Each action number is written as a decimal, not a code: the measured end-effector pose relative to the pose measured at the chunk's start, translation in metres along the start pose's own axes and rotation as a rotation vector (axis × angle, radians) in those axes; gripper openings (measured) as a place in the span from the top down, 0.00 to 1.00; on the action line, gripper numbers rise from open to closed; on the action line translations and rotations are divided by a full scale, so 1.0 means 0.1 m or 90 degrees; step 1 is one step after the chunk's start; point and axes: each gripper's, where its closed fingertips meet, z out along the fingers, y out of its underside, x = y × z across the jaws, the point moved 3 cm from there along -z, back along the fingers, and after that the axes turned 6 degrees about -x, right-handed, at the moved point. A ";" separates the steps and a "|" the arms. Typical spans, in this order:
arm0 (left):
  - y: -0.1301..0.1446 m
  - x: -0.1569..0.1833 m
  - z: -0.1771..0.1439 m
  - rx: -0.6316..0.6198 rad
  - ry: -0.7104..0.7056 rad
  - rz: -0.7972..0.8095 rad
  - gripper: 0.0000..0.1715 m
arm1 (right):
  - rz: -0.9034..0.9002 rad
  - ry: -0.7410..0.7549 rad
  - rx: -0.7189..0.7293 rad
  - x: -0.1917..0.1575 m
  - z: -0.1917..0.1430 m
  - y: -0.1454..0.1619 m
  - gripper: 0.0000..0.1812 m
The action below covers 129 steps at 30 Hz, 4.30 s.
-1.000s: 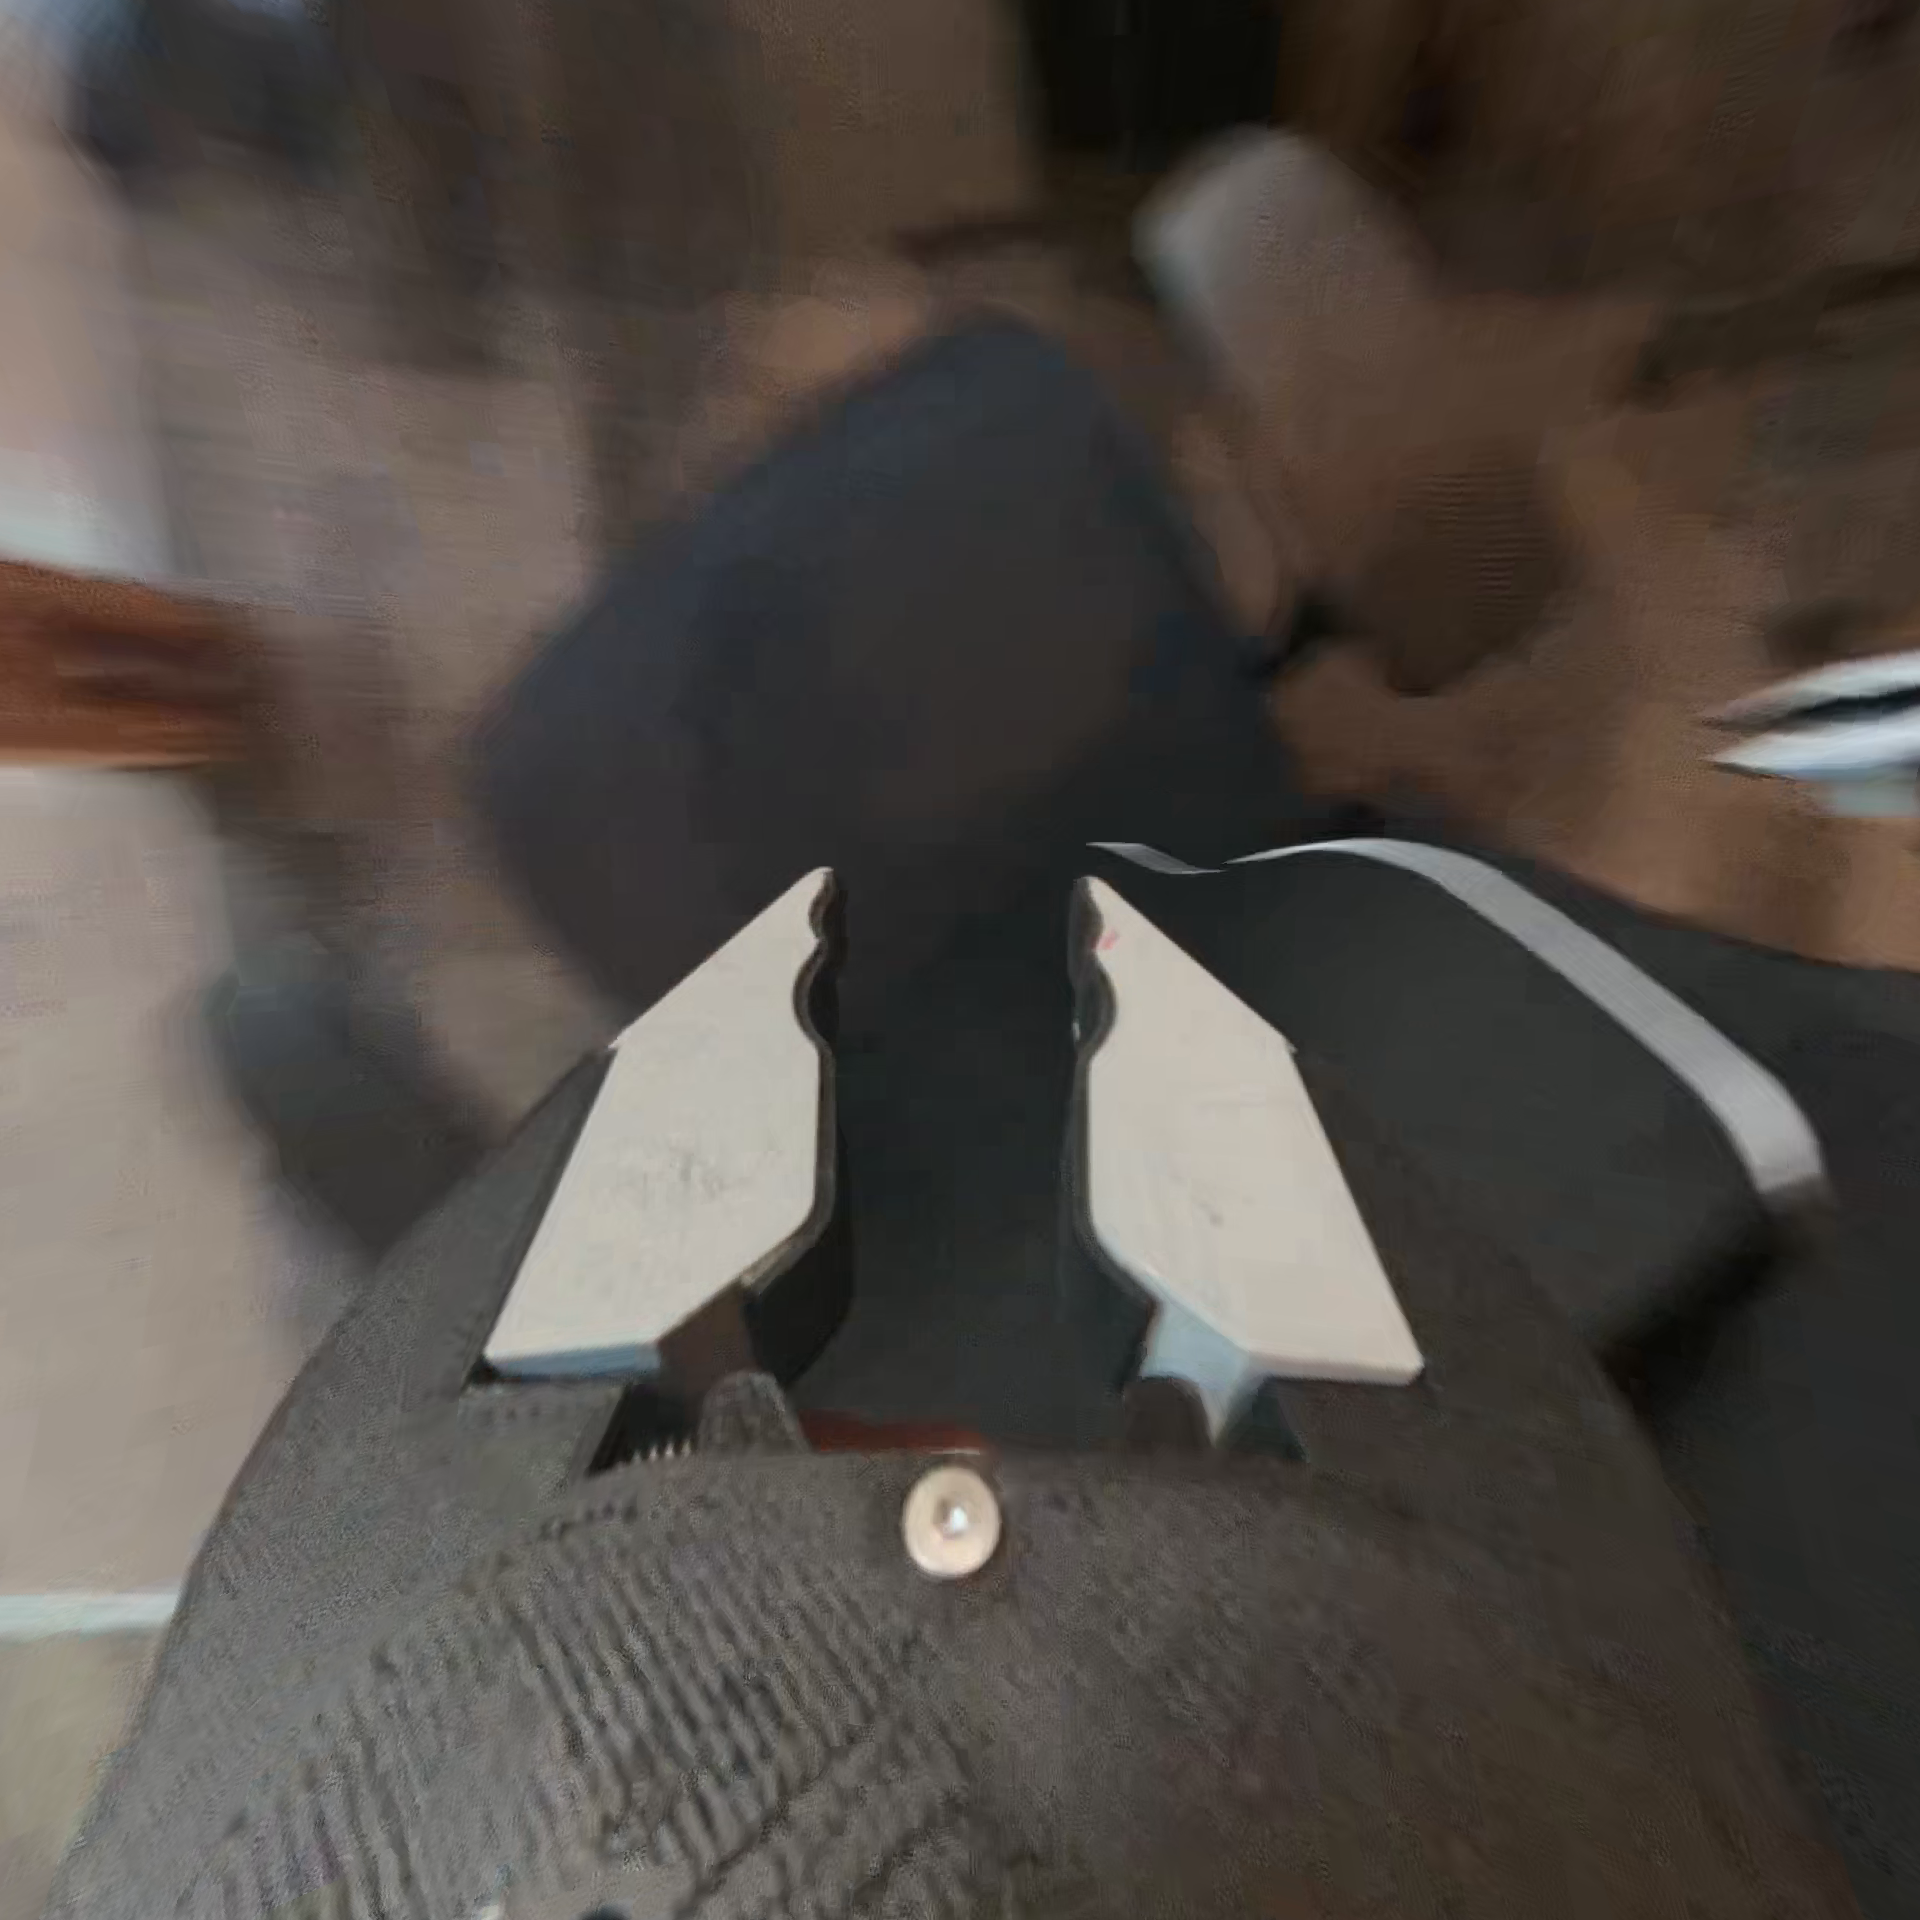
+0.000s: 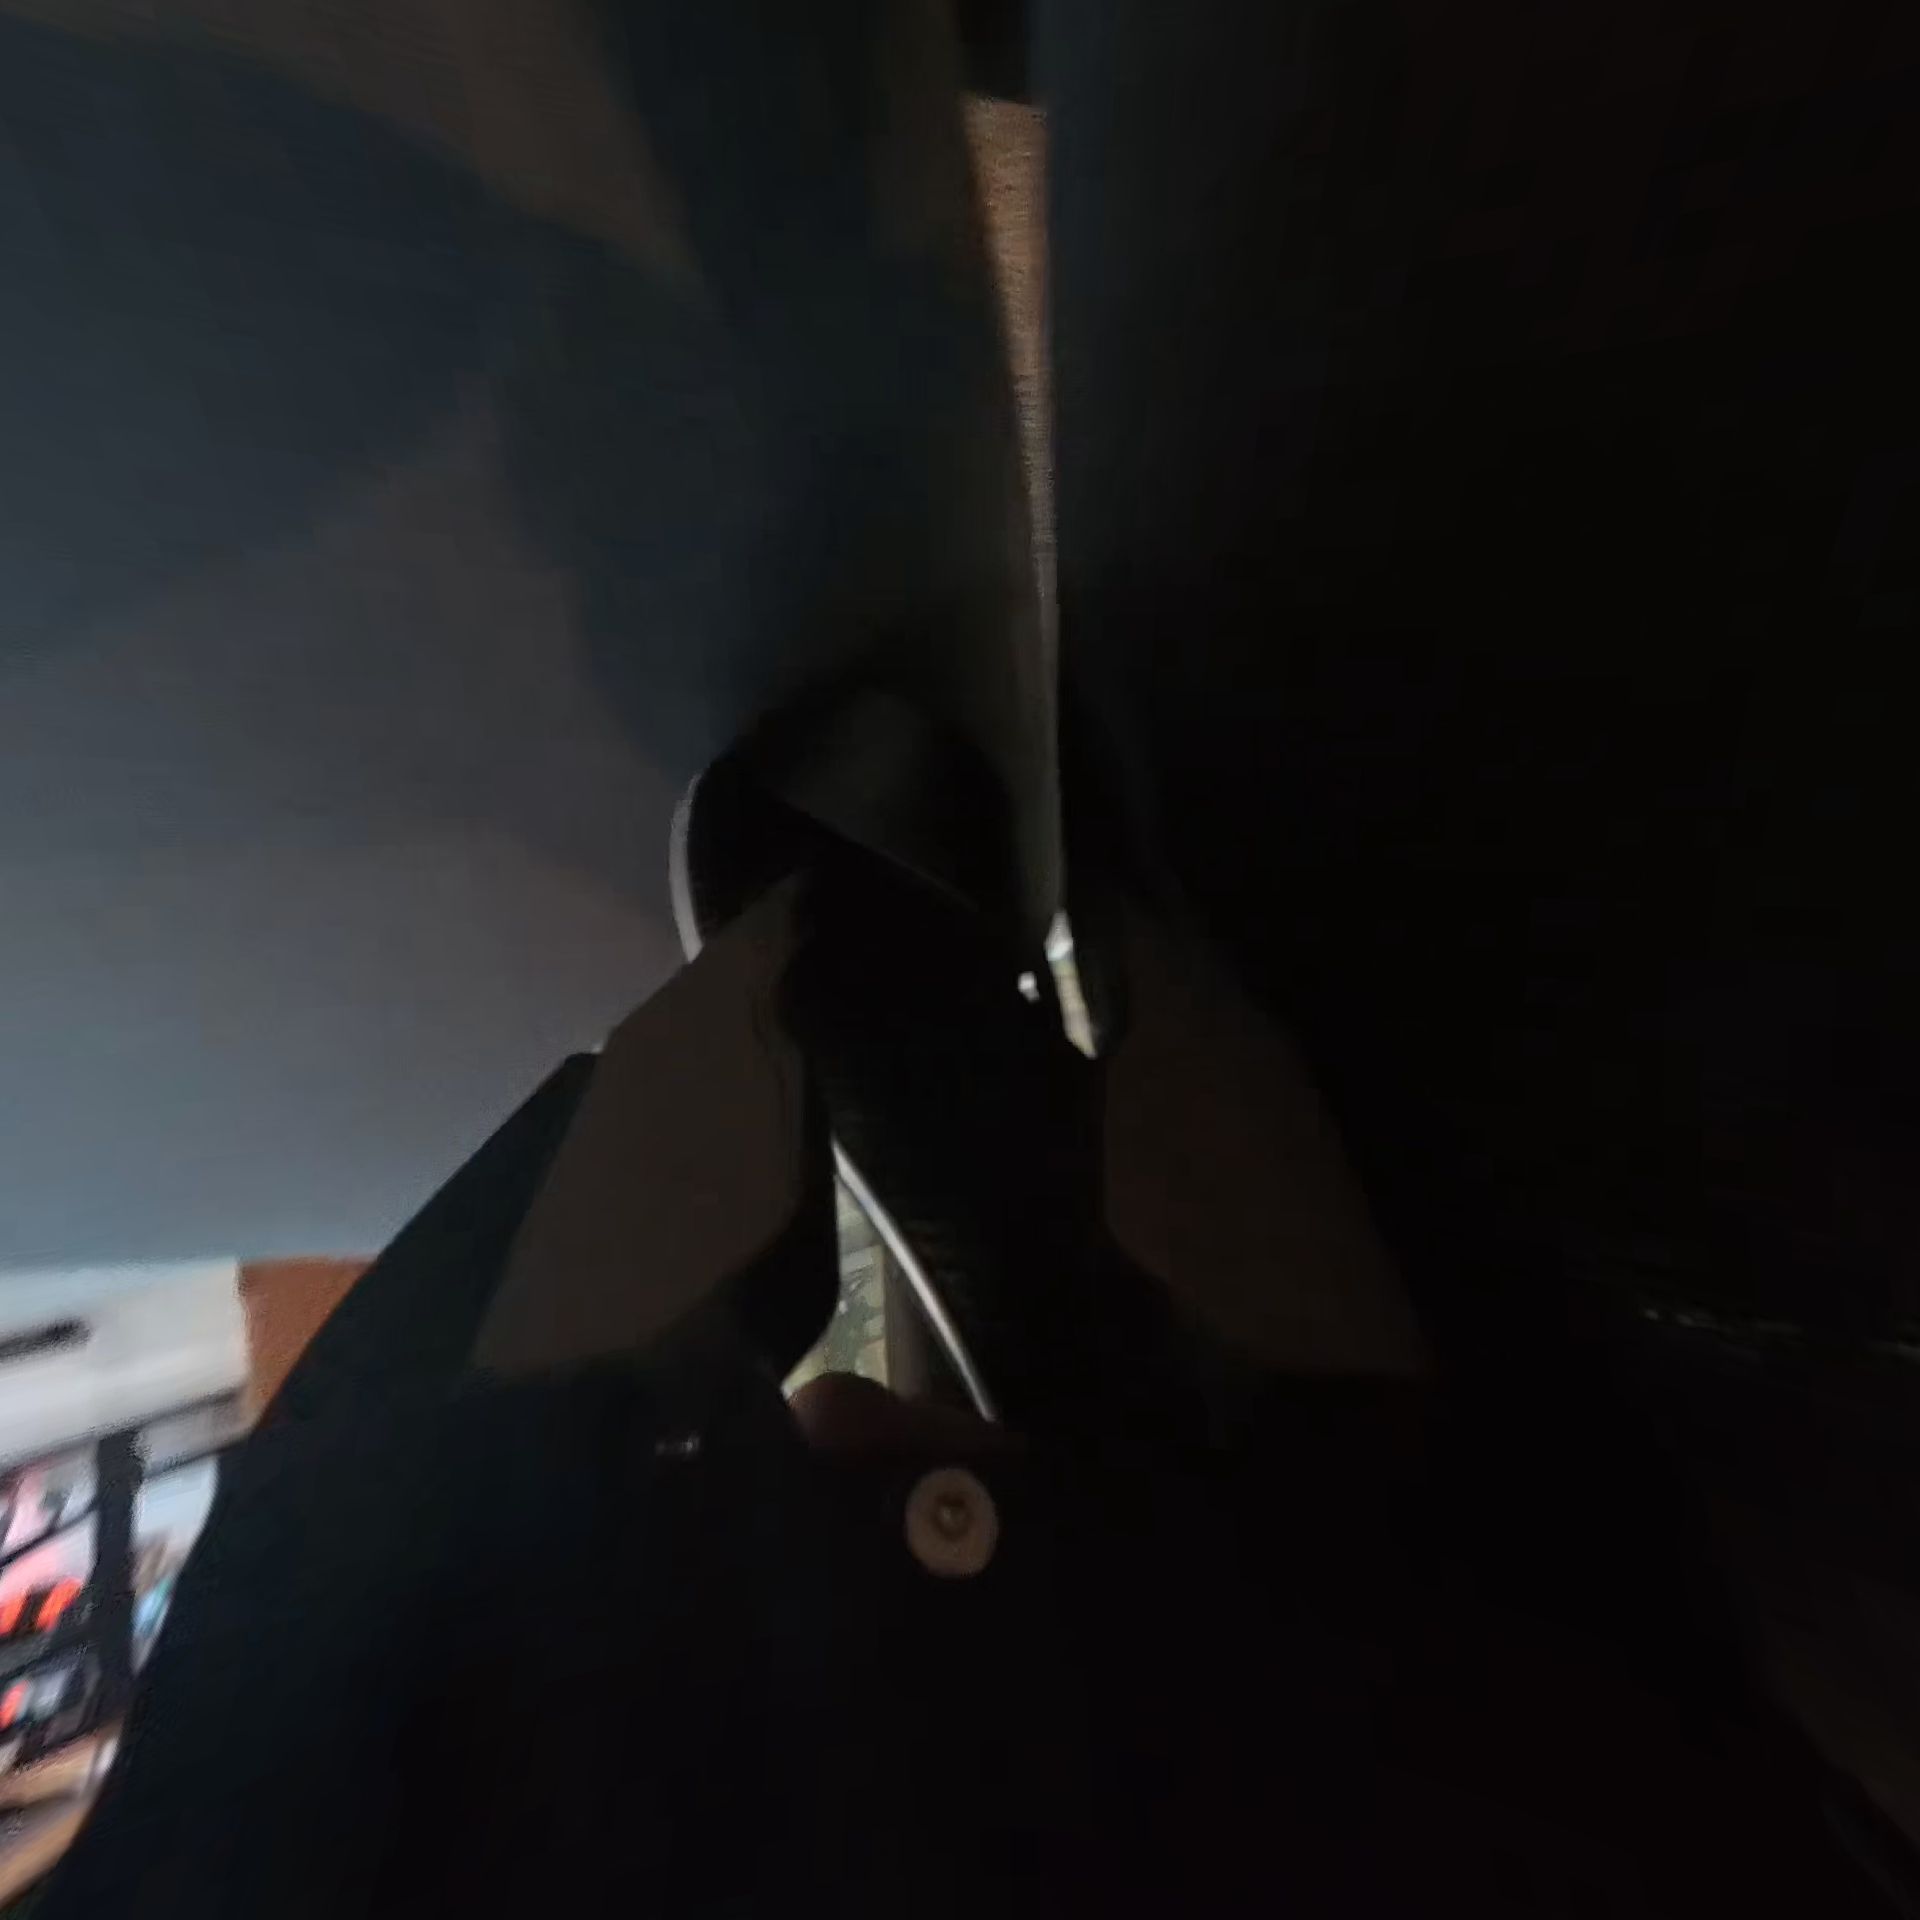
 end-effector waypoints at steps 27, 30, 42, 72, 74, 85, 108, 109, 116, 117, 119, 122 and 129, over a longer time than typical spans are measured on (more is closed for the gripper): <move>0.53 0.45 -0.97 0.345 -0.057 0.181 1.00 | -0.074 -0.239 0.047 -1.33 0.77 -0.60 0.80; 0.67 0.43 -1.03 0.374 -0.073 0.134 1.00 | -0.070 -0.311 0.021 -1.75 0.92 -0.83 0.76; 0.31 0.49 -0.93 0.390 -0.194 0.279 1.00 | -0.784 0.048 -0.165 -1.54 1.77 -1.05 0.85; -0.13 0.01 -0.70 0.415 0.270 -0.148 0.89 | -0.430 0.021 -0.196 -0.23 0.92 -0.29 0.74; -0.15 0.16 -0.74 0.415 0.292 -0.116 0.97 | -0.414 0.000 -0.181 -0.26 0.89 -0.27 0.74; 0.18 0.16 -0.70 0.307 0.163 -0.159 1.00 | -0.536 -0.056 -0.199 -0.78 1.14 -0.40 0.71; 0.34 -0.35 -0.83 0.393 0.094 -0.584 0.58 | -0.393 -0.033 -0.128 -0.90 0.93 -0.05 0.73; 0.40 -0.41 -0.87 0.415 0.114 -0.645 0.56 | -0.388 -0.033 -0.125 -0.90 0.92 -0.05 0.73; 0.54 -0.44 -0.95 0.424 0.439 -0.912 0.56 | -0.370 -0.027 -0.119 -0.87 0.90 -0.09 0.74; 0.51 -0.39 -0.94 0.395 0.425 -0.895 0.52 | -0.370 -0.027 -0.118 -0.88 0.89 -0.11 0.74; 0.42 -0.33 -0.96 0.358 0.389 -0.857 0.46 | -0.374 -0.029 -0.113 -0.91 0.88 -0.17 0.74; 0.31 -0.28 -0.97 0.331 0.379 -0.845 0.53 | -0.379 -0.035 -0.106 -0.95 0.86 -0.24 0.74; 0.12 -0.14 -0.68 0.381 0.443 -0.937 0.53 | -0.373 -0.049 -0.096 -0.94 0.81 -0.22 0.74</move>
